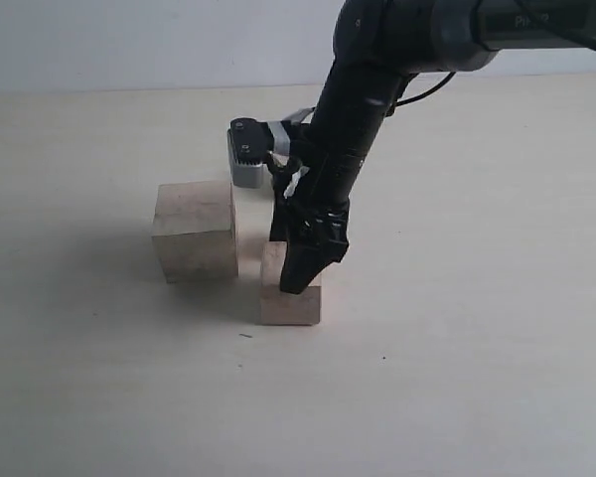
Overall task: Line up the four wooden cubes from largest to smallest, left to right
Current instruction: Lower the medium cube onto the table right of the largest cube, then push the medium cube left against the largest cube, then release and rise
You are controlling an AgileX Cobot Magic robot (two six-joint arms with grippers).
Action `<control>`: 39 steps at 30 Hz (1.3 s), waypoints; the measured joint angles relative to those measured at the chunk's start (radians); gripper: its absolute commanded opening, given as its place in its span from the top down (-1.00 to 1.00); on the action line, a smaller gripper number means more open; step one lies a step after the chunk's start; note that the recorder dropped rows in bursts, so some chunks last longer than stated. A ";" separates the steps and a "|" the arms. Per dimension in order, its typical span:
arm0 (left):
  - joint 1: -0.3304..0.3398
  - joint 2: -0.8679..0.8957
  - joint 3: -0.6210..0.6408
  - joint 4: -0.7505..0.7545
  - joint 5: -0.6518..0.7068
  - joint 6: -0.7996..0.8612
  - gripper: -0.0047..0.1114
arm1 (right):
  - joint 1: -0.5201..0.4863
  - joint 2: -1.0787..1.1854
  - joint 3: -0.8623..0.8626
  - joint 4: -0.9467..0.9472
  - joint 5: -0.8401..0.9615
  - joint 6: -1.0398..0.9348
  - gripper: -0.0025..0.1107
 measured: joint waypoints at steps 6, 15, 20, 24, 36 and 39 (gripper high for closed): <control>0.000 0.000 0.000 0.000 0.000 0.000 0.92 | 0.000 0.006 0.000 0.029 -0.078 -0.036 0.96; 0.000 0.000 0.000 0.000 0.000 0.000 0.92 | 0.000 0.017 0.000 0.078 -0.164 -0.132 0.96; 0.000 0.000 0.000 0.000 0.000 0.000 0.92 | -0.002 0.031 -0.008 0.103 -0.198 -0.141 0.96; 0.000 0.000 0.000 0.000 0.000 0.000 0.92 | -0.002 0.037 -0.010 0.115 -0.199 -0.169 0.96; 0.000 0.000 0.000 0.000 0.000 0.000 0.92 | -0.002 0.039 -0.012 0.123 -0.206 -0.182 0.95; 0.000 0.000 0.000 0.000 0.000 0.000 0.92 | -0.002 0.039 -0.012 0.123 -0.208 -0.182 0.83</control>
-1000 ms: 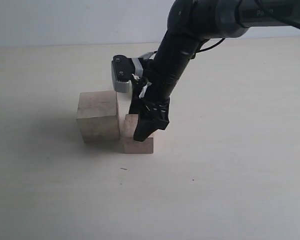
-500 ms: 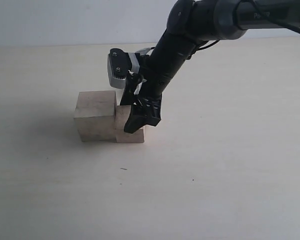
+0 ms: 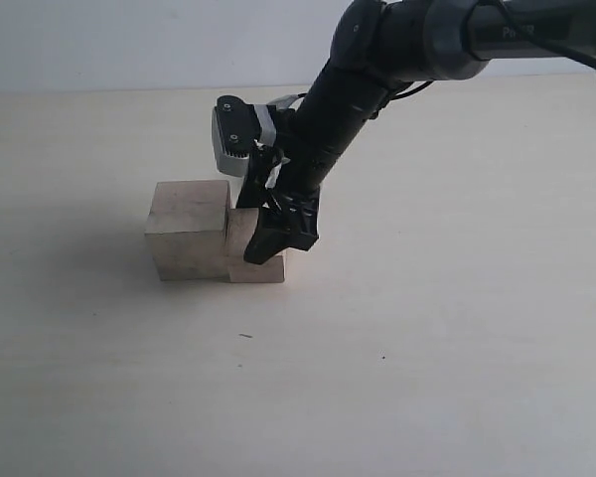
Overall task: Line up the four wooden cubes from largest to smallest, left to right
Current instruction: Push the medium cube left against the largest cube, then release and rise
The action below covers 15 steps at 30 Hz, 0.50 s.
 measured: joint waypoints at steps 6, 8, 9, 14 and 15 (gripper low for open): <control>0.000 0.000 0.000 0.000 0.000 0.000 0.92 | 0.000 0.001 0.000 0.007 -0.024 0.000 0.54; 0.000 0.000 0.000 0.000 0.000 0.000 0.92 | 0.000 0.002 0.000 0.013 -0.034 0.000 0.48; 0.000 0.000 0.000 0.000 0.000 0.000 0.92 | 0.000 0.002 0.000 0.014 -0.036 0.000 0.43; 0.000 0.000 0.000 0.000 0.000 0.000 0.92 | 0.000 0.002 0.000 0.015 -0.058 0.000 0.17; 0.000 0.000 0.000 0.000 0.000 0.000 0.92 | 0.000 0.002 0.000 0.016 -0.064 0.000 0.10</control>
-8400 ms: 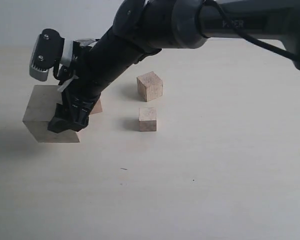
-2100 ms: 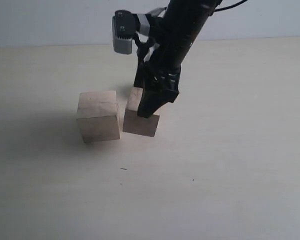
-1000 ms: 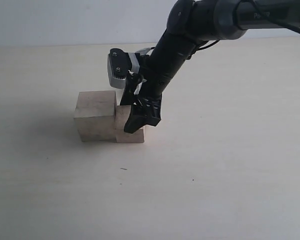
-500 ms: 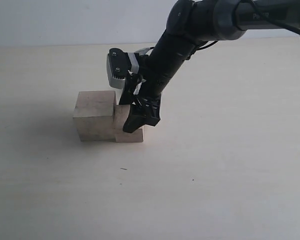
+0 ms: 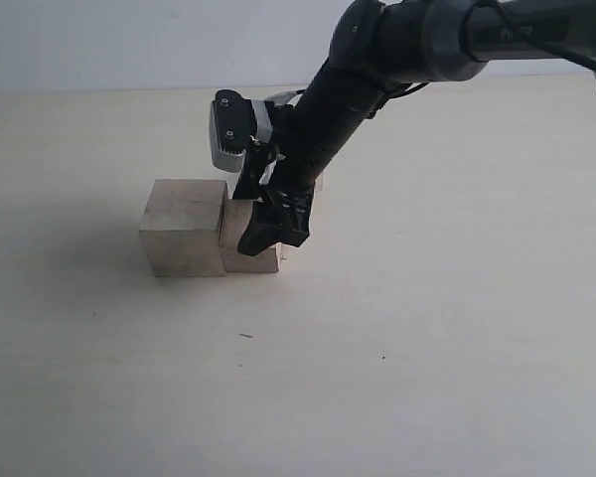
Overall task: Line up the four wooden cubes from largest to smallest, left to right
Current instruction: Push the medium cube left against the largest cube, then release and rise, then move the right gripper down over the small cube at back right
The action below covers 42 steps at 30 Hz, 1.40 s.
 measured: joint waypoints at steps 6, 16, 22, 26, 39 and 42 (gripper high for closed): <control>0.000 0.000 0.000 0.000 0.000 0.000 0.92 | 0.000 0.000 0.000 0.001 -0.013 0.002 -0.20; 0.000 0.000 0.000 0.000 0.000 0.000 0.92 | -0.002 0.053 0.014 -0.088 -0.121 0.017 -0.56; 0.000 0.000 0.000 0.000 0.000 0.000 0.92 | -0.002 -0.038 0.014 -0.078 -0.116 0.083 -0.57; 0.000 0.000 0.000 0.000 0.000 0.000 0.92 | -0.002 -0.103 0.014 -0.067 -0.089 0.130 -0.57; 0.000 0.000 0.000 0.000 0.000 0.000 0.92 | -0.002 -0.234 0.014 -0.188 -0.343 0.697 -0.56; 0.000 0.000 0.000 0.000 0.000 0.000 0.92 | -0.002 -0.225 0.014 -0.368 -0.427 0.942 -0.56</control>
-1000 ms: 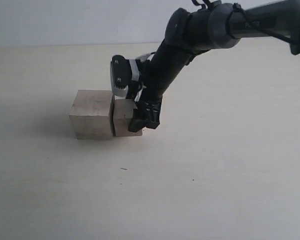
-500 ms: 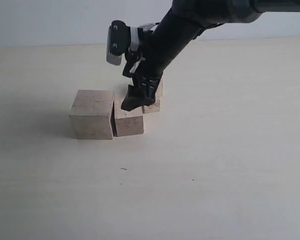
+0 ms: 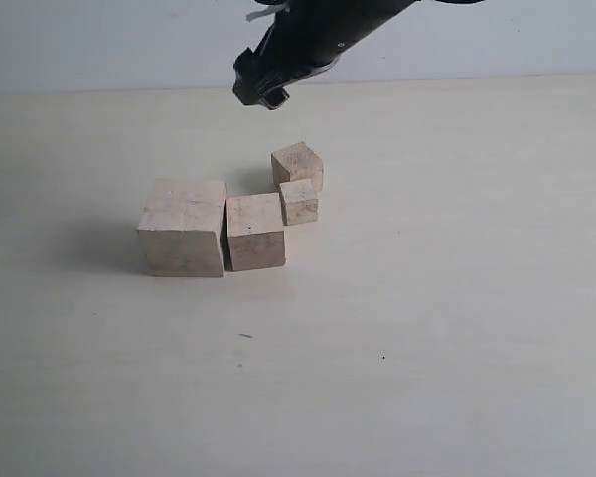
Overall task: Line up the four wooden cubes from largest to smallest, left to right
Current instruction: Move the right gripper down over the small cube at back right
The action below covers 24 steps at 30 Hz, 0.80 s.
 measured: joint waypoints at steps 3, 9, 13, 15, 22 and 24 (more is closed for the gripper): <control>0.000 0.000 0.000 0.000 0.000 0.000 0.92 | 0.000 0.030 0.000 -0.168 -0.031 0.219 -0.56; 0.000 0.000 0.000 0.000 0.000 0.000 0.92 | 0.000 0.124 0.000 -0.265 -0.052 0.428 -0.56; 0.000 0.000 0.000 0.000 0.000 0.000 0.92 | 0.000 0.168 0.000 -0.273 -0.081 0.464 -0.56; 0.000 0.000 0.000 0.000 0.000 0.000 0.92 | 0.000 0.180 0.000 -0.273 -0.094 0.478 -0.56; 0.000 0.000 0.000 0.000 0.000 0.000 0.92 | 0.000 0.188 0.000 -0.281 -0.123 0.523 -0.56; 0.000 0.000 0.000 0.000 0.000 0.000 0.92 | -0.002 0.196 0.000 -0.281 -0.124 0.531 -0.56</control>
